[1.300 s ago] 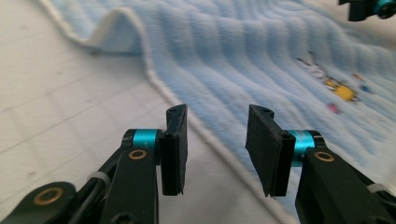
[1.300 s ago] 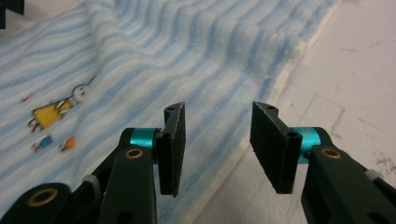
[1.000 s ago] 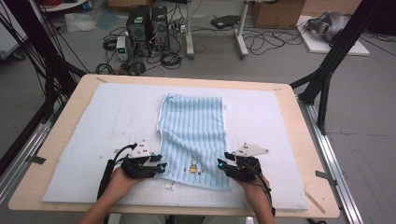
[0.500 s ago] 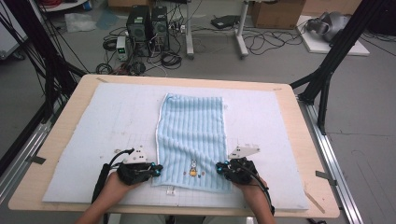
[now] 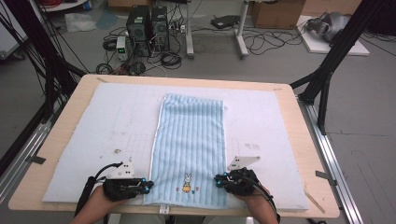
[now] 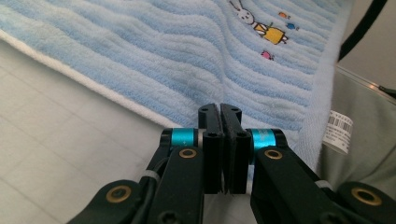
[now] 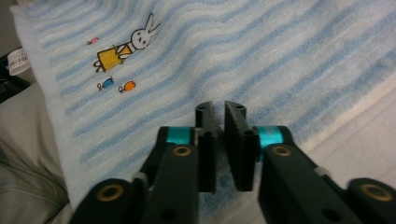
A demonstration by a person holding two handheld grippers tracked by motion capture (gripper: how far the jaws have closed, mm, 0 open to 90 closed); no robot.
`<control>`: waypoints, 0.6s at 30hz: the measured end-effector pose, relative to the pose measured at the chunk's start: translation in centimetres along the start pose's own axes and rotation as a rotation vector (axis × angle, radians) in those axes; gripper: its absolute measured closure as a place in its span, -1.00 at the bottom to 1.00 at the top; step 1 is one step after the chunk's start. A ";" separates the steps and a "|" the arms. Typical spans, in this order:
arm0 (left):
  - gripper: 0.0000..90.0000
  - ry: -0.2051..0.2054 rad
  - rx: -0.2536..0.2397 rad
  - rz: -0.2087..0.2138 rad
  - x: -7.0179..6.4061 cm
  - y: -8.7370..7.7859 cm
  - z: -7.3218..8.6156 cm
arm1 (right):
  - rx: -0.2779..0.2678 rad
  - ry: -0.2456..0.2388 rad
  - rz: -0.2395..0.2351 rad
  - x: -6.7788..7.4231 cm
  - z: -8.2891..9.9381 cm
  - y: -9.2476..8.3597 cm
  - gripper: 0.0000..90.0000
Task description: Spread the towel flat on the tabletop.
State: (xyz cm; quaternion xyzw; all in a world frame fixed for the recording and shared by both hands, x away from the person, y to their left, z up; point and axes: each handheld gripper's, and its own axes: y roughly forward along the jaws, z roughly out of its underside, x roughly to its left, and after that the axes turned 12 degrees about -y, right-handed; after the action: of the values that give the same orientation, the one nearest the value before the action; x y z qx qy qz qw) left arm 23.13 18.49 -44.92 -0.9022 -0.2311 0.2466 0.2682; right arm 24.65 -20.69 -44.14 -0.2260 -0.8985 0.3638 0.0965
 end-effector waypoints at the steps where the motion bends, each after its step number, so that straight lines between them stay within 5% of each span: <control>1: 0.67 -0.017 -0.026 -0.013 0.2 0.0 -0.2 | -0.032 0.021 0.030 -0.2 0.0 -0.2 0.51; 3: 0.40 -0.024 -0.048 -0.034 0.3 0.0 -0.5 | -0.067 0.049 0.061 -0.5 0.0 -0.5 0.47; 4: 0.37 -0.045 -0.101 -0.063 0.6 0.0 -1.1 | -0.084 0.055 0.072 -0.6 -0.1 -0.6 0.47; 8: 0.30 -0.061 -0.164 -0.120 1.6 0.1 -2.6 | -0.112 0.028 0.041 -0.2 -0.5 -0.4 0.49; 13: 0.26 -0.084 -0.121 -0.146 2.6 2.3 -3.9 | -0.097 -0.017 0.007 0.4 -1.2 0.8 0.50; 17: 0.24 -0.062 -0.066 -0.168 2.7 3.8 -4.2 | -0.082 -0.033 -0.011 0.6 -1.4 1.6 0.60; 18: 0.44 -0.029 -0.064 -0.188 2.5 4.0 -4.2 | -0.052 -0.049 -0.020 0.7 -1.6 2.0 0.66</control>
State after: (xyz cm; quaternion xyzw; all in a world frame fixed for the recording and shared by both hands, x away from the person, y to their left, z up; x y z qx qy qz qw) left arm 28.58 15.26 -45.02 -0.8809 -0.3264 0.2260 0.2577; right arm 25.20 -18.10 -44.43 -0.2104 -0.9120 0.3446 0.0720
